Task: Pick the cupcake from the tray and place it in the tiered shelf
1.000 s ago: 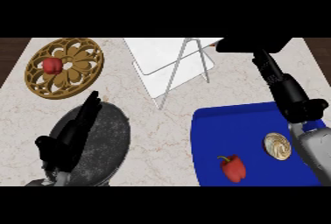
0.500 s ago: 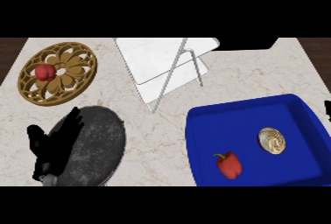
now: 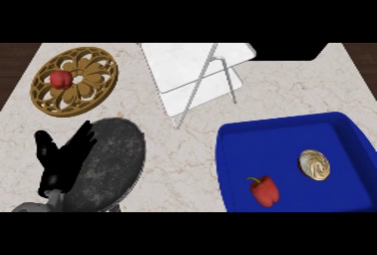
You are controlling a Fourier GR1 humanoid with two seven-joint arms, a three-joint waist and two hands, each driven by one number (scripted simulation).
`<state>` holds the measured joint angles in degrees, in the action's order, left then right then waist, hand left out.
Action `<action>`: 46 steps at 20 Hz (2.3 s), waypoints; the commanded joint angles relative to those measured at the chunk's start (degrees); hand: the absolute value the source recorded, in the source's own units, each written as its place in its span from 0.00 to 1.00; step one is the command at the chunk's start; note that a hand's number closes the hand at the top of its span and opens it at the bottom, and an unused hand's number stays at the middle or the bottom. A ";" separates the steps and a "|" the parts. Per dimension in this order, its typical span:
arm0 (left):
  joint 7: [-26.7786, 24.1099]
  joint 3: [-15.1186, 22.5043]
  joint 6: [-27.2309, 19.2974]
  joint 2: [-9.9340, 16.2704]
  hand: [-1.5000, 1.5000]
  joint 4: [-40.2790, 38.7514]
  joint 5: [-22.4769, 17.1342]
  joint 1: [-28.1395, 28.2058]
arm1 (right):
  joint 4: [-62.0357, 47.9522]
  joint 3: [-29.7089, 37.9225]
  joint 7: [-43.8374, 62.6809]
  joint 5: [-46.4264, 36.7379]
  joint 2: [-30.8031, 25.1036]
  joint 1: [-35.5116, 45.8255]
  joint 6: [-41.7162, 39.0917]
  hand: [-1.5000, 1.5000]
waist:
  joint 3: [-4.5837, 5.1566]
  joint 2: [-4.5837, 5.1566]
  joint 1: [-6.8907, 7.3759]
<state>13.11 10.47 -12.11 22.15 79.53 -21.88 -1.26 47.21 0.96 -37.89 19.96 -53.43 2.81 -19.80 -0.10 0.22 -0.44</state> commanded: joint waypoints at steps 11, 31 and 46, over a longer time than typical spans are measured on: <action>-0.09 -1.50 0.76 -2.80 0.50 -5.60 2.06 -2.99 | 29.20 -1.07 23.14 -0.16 -10.57 -8.08 -2.77 0.00 | 0.30 -0.51 -1.21; 2.41 -3.94 2.91 -4.26 0.50 -1.15 4.91 -1.10 | 48.10 -11.89 61.18 -21.02 3.21 -2.62 10.61 0.00 | 0.10 -0.23 0.44; 4.04 -7.81 6.46 -7.03 0.50 -0.45 8.12 -1.10 | 52.86 -8.75 69.77 -36.71 15.85 -5.79 8.44 0.00 | 0.10 -0.26 0.35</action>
<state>15.86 3.17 -5.79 16.42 78.54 -14.90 -2.23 97.89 -8.29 29.11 -13.00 -41.15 -2.55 -10.30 -0.06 -0.10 -0.09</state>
